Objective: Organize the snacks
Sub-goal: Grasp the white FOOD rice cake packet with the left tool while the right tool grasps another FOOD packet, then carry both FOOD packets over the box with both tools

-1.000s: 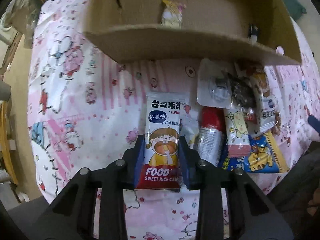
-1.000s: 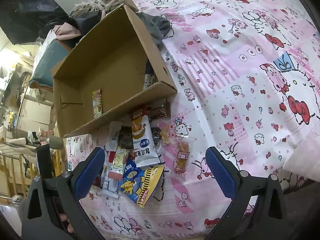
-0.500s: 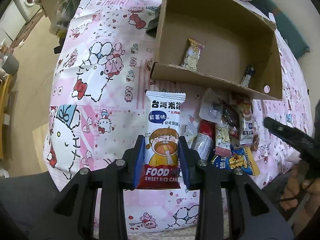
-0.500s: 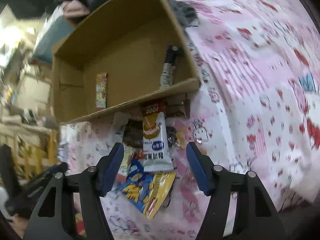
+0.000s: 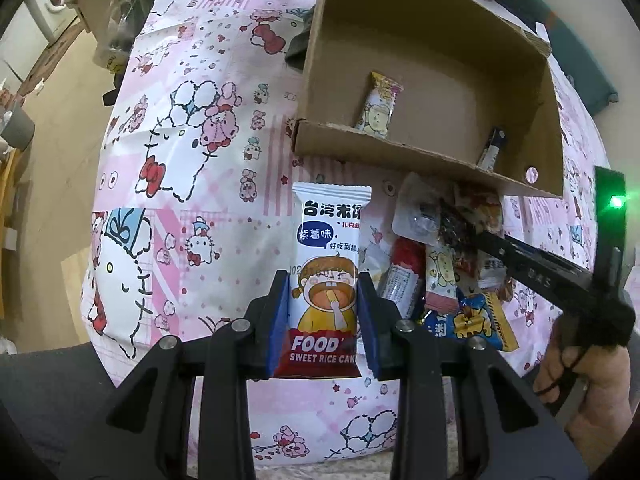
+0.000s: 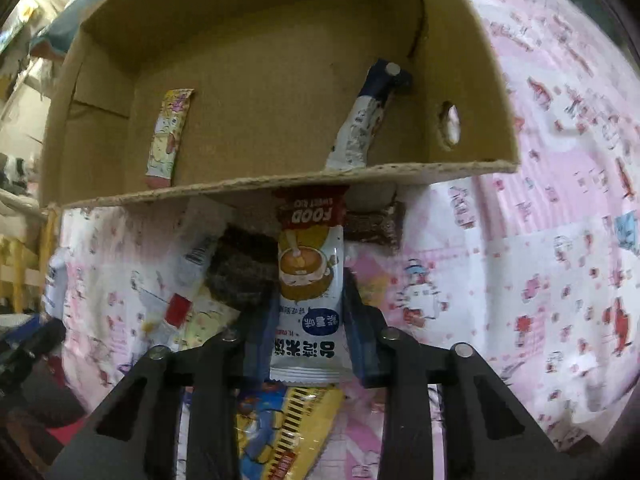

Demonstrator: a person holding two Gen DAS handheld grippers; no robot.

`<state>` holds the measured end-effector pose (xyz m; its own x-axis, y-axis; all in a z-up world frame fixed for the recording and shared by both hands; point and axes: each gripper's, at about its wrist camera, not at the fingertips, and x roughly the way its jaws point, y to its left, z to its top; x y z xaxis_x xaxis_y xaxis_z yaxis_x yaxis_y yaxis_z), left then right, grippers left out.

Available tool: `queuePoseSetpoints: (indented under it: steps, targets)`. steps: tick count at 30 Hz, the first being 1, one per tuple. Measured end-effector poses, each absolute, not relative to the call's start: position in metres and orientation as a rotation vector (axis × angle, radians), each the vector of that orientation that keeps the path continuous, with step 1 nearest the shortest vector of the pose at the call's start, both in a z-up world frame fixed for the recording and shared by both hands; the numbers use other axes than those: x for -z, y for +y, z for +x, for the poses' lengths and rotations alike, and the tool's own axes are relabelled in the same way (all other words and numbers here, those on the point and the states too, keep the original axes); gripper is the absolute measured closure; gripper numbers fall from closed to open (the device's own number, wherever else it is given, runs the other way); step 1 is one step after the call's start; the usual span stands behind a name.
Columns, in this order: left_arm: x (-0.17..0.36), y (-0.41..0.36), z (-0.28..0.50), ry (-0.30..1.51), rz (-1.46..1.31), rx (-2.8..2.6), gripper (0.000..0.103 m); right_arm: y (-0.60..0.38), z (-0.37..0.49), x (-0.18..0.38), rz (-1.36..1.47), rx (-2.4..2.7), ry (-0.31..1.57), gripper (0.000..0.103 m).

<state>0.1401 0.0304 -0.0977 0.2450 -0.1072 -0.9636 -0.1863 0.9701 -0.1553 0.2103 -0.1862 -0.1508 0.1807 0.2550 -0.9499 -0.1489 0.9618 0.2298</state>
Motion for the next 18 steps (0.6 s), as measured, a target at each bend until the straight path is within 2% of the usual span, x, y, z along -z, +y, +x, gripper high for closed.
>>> queuePoseSetpoints:
  steps: [18]
  targets:
    - [0.085, 0.04, 0.134, 1.256, -0.238, -0.15, 0.074, -0.228, 0.152, 0.086, 0.381, -0.447, 1.24, 0.071]
